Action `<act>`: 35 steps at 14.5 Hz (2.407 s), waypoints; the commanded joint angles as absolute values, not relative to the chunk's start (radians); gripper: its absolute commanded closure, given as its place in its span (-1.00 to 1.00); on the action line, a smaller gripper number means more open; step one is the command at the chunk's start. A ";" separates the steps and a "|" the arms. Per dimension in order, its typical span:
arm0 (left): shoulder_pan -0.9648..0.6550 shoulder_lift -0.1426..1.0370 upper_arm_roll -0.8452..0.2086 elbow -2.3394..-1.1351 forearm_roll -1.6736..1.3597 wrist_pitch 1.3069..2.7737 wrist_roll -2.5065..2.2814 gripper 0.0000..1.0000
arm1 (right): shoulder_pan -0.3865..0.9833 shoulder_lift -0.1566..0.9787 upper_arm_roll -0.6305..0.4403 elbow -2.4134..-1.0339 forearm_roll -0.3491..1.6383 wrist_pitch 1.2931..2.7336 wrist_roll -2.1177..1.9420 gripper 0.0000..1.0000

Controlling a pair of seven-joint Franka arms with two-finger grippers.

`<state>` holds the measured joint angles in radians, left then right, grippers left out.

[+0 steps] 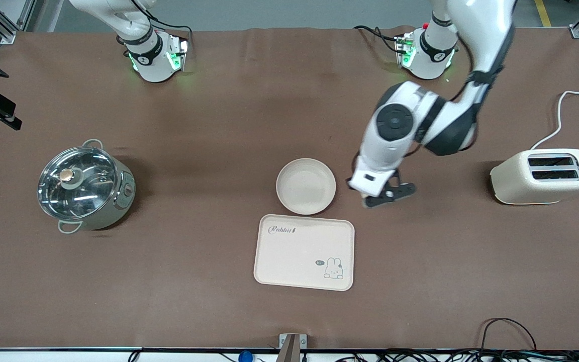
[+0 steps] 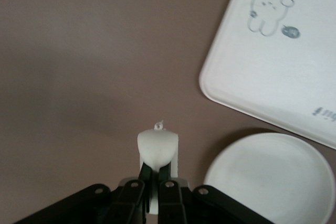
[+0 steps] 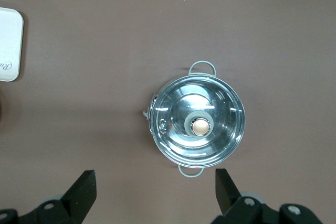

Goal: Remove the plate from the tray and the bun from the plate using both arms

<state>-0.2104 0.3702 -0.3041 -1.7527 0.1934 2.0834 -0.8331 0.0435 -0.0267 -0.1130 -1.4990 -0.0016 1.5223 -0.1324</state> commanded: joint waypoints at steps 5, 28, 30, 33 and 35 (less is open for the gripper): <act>0.017 0.462 -0.316 -1.870 0.140 2.274 -0.476 0.97 | 0.034 -0.026 -0.107 -1.497 -0.020 1.520 -0.141 -1.00; 0.153 0.309 -0.331 -1.853 0.138 2.241 -0.270 -1.00 | 0.026 -0.025 -0.110 -1.497 -0.015 1.485 -0.015 -1.00; 0.170 0.237 -0.331 -1.757 0.137 2.057 -0.221 -1.00 | 0.026 -0.023 -0.110 -1.497 -0.014 1.480 0.002 -1.00; 0.172 0.224 -0.333 -1.486 0.130 1.699 -0.172 -1.00 | 0.026 -0.025 -0.110 -1.496 -0.011 1.480 0.002 -1.00; 0.173 0.209 -0.333 -1.396 0.117 1.570 -0.158 -1.00 | 0.026 -0.023 -0.110 -1.497 -0.009 1.480 0.002 -1.00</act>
<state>0.1655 0.1922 -0.3217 -1.4960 0.1345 1.6807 -0.1825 0.0373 -0.0218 -0.1207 -1.4997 -0.0025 1.4890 -0.0140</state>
